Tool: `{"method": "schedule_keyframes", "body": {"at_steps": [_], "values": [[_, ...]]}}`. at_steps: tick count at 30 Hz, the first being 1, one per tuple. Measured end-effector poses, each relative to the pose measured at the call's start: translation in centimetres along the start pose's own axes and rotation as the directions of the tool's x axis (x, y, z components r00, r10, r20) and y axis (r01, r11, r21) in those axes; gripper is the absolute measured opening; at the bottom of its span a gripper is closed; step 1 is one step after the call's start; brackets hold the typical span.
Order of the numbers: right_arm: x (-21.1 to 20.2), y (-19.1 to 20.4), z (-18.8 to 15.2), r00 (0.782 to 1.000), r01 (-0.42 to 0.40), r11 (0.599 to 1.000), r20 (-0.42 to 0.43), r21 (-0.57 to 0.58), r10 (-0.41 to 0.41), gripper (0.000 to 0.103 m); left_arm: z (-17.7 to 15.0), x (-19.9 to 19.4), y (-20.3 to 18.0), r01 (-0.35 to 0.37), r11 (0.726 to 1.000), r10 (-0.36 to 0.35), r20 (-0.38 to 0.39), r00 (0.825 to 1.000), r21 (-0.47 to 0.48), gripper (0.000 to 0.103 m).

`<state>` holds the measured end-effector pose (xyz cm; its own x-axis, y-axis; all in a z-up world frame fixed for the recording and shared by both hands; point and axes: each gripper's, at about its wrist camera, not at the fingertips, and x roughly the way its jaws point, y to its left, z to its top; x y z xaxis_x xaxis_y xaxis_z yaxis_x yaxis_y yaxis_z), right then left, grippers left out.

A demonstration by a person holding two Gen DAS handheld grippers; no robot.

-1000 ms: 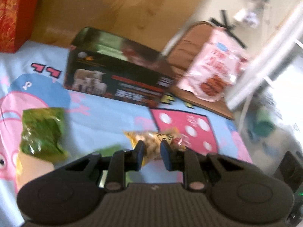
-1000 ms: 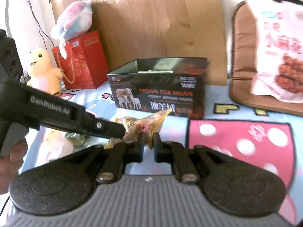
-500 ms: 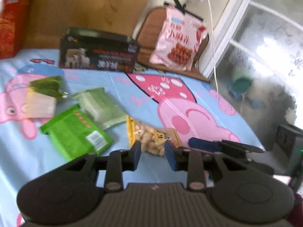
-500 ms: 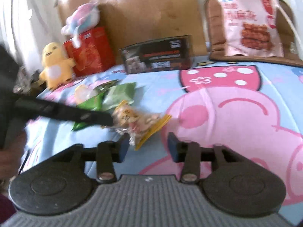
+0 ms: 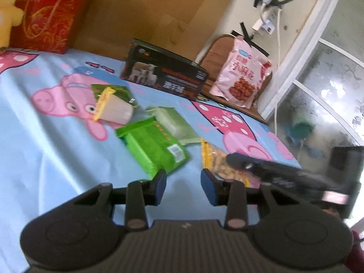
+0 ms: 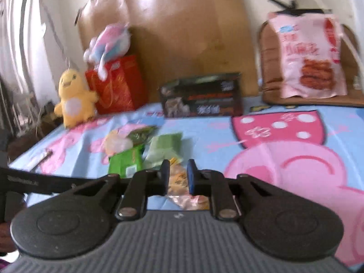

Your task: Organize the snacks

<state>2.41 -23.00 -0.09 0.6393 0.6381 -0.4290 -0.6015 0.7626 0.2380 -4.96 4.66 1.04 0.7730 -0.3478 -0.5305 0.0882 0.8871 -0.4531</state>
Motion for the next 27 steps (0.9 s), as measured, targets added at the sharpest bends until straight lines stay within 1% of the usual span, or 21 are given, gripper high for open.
{"method": "schedule_keyframes", "body": {"at_steps": [1, 2, 3, 4, 5, 7, 8, 9, 12, 14, 16, 18, 20, 21, 22, 24, 25, 27], "values": [[1.2, -0.1, -0.2, 0.999, 0.018, 1.0, -0.039, 0.001, -0.018, 0.019, 0.0, -0.2, 0.4, -0.007, 1.0, 0.007, 0.005, 1.0, -0.011, 0.034], [2.1, -0.6, -0.6, 0.998, 0.029, 0.999, -0.05, 0.015, -0.028, 0.019, 0.1, -0.4, 0.9, -0.015, 1.0, 0.015, 0.012, 1.0, -0.023, 0.034], [2.3, -1.2, -0.5, 0.999, 0.023, 0.998, -0.038, 0.052, -0.021, 0.019, 0.2, -0.7, 1.5, -0.024, 0.999, 0.025, 0.024, 0.999, -0.034, 0.034], [2.4, -1.5, 0.0, 0.998, 0.025, 0.996, -0.053, 0.085, -0.02, 0.022, 0.4, -1.0, 2.1, -0.033, 0.998, 0.035, 0.038, 0.999, -0.049, 0.034], [2.4, -1.4, 0.5, 0.998, 0.033, 0.995, -0.061, 0.095, -0.027, 0.023, 0.5, -1.3, 2.9, -0.042, 0.997, 0.045, 0.051, 0.998, -0.069, 0.034], [1.7, -0.2, 1.0, 0.999, 0.052, 0.998, -0.009, 0.034, -0.052, 0.024, 1.0, -1.8, 4.4, -0.07, 0.992, 0.078, 0.073, 0.994, -0.107, 0.034], [1.6, 0.6, 1.1, 0.999, 0.044, 0.999, 0.006, 0.001, -0.044, 0.024, 1.2, -2.0, 4.9, -0.089, 0.989, 0.099, 0.085, 0.991, -0.115, 0.034], [1.6, 1.3, 1.4, 1.0, 0.022, 1.0, 0.01, -0.021, -0.022, 0.024, 1.5, -2.3, 5.5, -0.114, 0.987, 0.126, 0.102, 0.987, -0.118, 0.034], [3.0, 3.6, 2.4, 1.0, -0.024, 0.996, -0.01, -0.084, 0.023, 0.025, 2.2, -3.0, 7.0, -0.197, 0.973, 0.214, 0.158, 0.964, -0.121, 0.034], [4.6, 5.2, 3.2, 0.998, -0.052, 0.992, -0.032, -0.119, 0.048, 0.028, 2.5, -3.3, 8.1, -0.226, 0.965, 0.249, 0.189, 0.95, -0.136, 0.034], [6.4, 6.9, 4.0, 0.994, -0.1, 0.985, -0.056, -0.144, 0.092, 0.031, 2.5, -3.4, 9.0, -0.25, 0.957, 0.277, 0.202, 0.939, -0.151, 0.034], [8.3, 8.8, 4.8, 0.988, -0.148, 0.974, -0.074, -0.17, 0.137, 0.034, 2.3, -3.1, 10.0, -0.251, 0.952, 0.282, 0.188, 0.941, -0.174, 0.034], [9.8, 10.5, 5.4, 0.986, -0.162, 0.964, -0.083, -0.213, 0.148, 0.034, 2.0, -2.8, 10.7, -0.242, 0.949, 0.277, 0.169, 0.946, -0.2, 0.034], [10.4, 11.1, 5.6, 0.984, -0.169, 0.959, -0.086, -0.225, 0.154, 0.034, 2.0, -3.0, 10.8, -0.224, 0.952, 0.262, 0.181, 0.948, -0.208, 0.035], [11.3, 11.6, 6.0, 0.983, -0.175, 0.959, -0.093, -0.225, 0.158, 0.033, 1.9, -3.3, 10.8, -0.218, 0.955, 0.258, 0.192, 0.947, -0.203, 0.039], [13.5, 12.1, 6.6, 0.981, -0.175, 0.963, -0.121, -0.205, 0.152, 0.033, 1.8, -3.2, 10.9, -0.221, 0.953, 0.261, 0.188, 0.947, -0.208, 0.04], [14.6, 12.0, 6.7, 0.978, -0.175, 0.966, -0.148, -0.19, 0.148, 0.031, 1.8, -3.2, 11.0, -0.209, 0.955, 0.25, 0.185, 0.951, -0.211, 0.04], [16.0, 11.4, 6.6, 0.973, -0.153, 0.976, -0.196, -0.156, 0.121, 0.024, 1.8, -3.3, 11.3, -0.197, 0.954, 0.24, 0.186, 0.953, -0.224, 0.04]]}}
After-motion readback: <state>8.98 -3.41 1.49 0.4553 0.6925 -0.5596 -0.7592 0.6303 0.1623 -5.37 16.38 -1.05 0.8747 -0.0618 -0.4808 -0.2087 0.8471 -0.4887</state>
